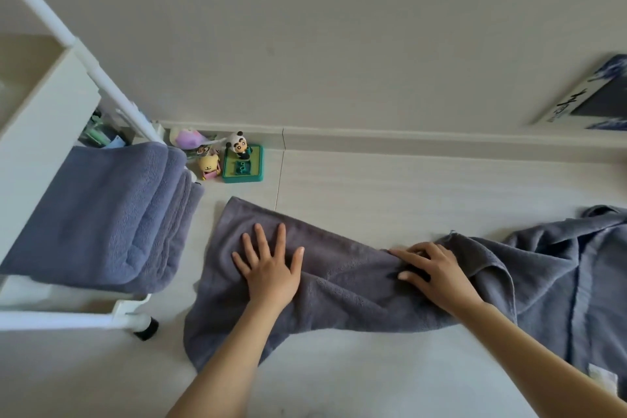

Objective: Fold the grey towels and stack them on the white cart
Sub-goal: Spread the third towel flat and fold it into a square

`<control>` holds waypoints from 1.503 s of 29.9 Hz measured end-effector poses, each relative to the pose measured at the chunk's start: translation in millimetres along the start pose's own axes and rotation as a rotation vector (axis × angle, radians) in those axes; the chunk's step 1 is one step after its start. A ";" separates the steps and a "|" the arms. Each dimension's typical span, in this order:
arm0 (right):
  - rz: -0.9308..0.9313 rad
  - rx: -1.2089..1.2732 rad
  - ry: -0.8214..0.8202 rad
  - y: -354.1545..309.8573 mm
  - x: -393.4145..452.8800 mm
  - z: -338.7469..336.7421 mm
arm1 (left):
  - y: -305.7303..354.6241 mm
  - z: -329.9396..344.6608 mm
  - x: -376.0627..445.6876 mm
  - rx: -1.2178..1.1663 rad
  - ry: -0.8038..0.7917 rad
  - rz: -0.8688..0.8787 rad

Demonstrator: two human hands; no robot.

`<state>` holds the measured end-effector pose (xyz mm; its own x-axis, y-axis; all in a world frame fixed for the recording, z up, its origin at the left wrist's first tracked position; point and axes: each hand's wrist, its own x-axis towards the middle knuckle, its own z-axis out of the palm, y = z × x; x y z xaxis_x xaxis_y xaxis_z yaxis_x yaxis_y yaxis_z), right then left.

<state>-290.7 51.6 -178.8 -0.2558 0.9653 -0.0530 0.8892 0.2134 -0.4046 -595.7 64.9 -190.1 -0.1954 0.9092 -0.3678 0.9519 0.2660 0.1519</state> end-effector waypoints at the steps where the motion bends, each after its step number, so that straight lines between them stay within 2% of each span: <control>1: 0.000 0.023 0.004 0.1 -3.6 -1.3 | -0.8 0.3 -3.6 -0.002 -0.008 -0.008; 3: 0.015 0.089 -0.003 -1.2 -11.0 -2.3 | -2.2 1.7 -10.9 -0.007 -0.021 -0.019; 7: 0.130 0.160 -0.152 -14.7 -22.2 -13.6 | -7.3 4.1 -27.2 -0.010 -0.052 -0.035; 11: 0.262 0.252 -0.657 -19.1 1.2 -59.4 | -6.5 -2.2 -35.0 -0.043 -0.099 -0.034; 12: 0.279 0.288 -0.674 -17.7 13.2 -68.8 | -5.7 -5.0 -31.4 -0.052 -0.103 -0.036; 13: 0.291 0.293 -0.595 -14.8 25.9 -75.2 | -3.7 -7.5 -26.2 -0.062 -0.104 -0.040; 15: 0.372 0.234 -0.260 -7.9 56.1 -78.1 | 1.8 -13.4 -10.7 -0.076 -0.094 -0.048; 17: 0.490 0.086 0.046 -10.4 81.2 -71.2 | 6.3 -19.3 8.7 -0.069 -0.086 -0.054; 18: 0.492 -0.009 0.159 -15.5 90.2 -66.2 | 7.7 -21.9 18.6 -0.065 -0.084 -0.065; 19: 0.436 -0.095 0.249 -22.2 93.7 -59.9 | 8.9 -23.4 25.8 -0.057 -0.078 -0.075; 21: 0.195 -0.173 0.358 -40.9 93.6 -39.4 | 6.5 -22.6 39.6 -0.033 -0.050 -0.097; 22: 0.069 -0.177 0.329 -50.8 86.7 -25.2 | 4.7 -20.1 43.3 -0.012 -0.031 -0.100; 24: -0.112 -0.208 0.106 -61.6 68.1 4.9 | 2.4 -14.8 44.2 0.027 0.014 -0.098; 26: -0.136 -0.228 -0.163 -51.9 56.6 23.0 | 1.8 -10.8 44.7 0.048 0.053 -0.098; 28: -0.055 -0.219 -0.245 -29.1 52.3 28.4 | 2.0 -11.0 43.0 0.058 0.082 -0.089; 31: 0.042 -0.255 -0.216 -14.0 60.9 27.2 | 1.0 -9.4 45.3 0.081 0.086 -0.078; 34: 0.060 -0.246 -0.285 -15.6 68.7 22.8 | 0.9 -12.9 51.8 0.092 0.039 -0.068; 37: 0.053 -0.230 -0.251 -25.1 64.9 15.4 | -1.1 -19.6 48.9 -0.010 0.017 -0.043; 41: -0.133 -0.112 0.070 -55.8 21.6 15.6 | -12.0 -14.3 4.8 -0.225 0.219 0.105; 43: -0.228 -0.041 0.076 -64.4 -7.8 23.9 | -21.3 -5.1 -25.1 -0.344 0.353 0.237; 45: -0.227 0.006 0.020 -64.8 -31.9 28.1 | -30.9 7.1 -50.2 -0.430 0.380 0.389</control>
<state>-350.8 2.8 -176.5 -0.4414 0.8954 0.0585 0.8072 0.4247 -0.4099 -613.7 8.8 -182.8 -0.0030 0.9925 0.1222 0.8071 -0.0697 0.5862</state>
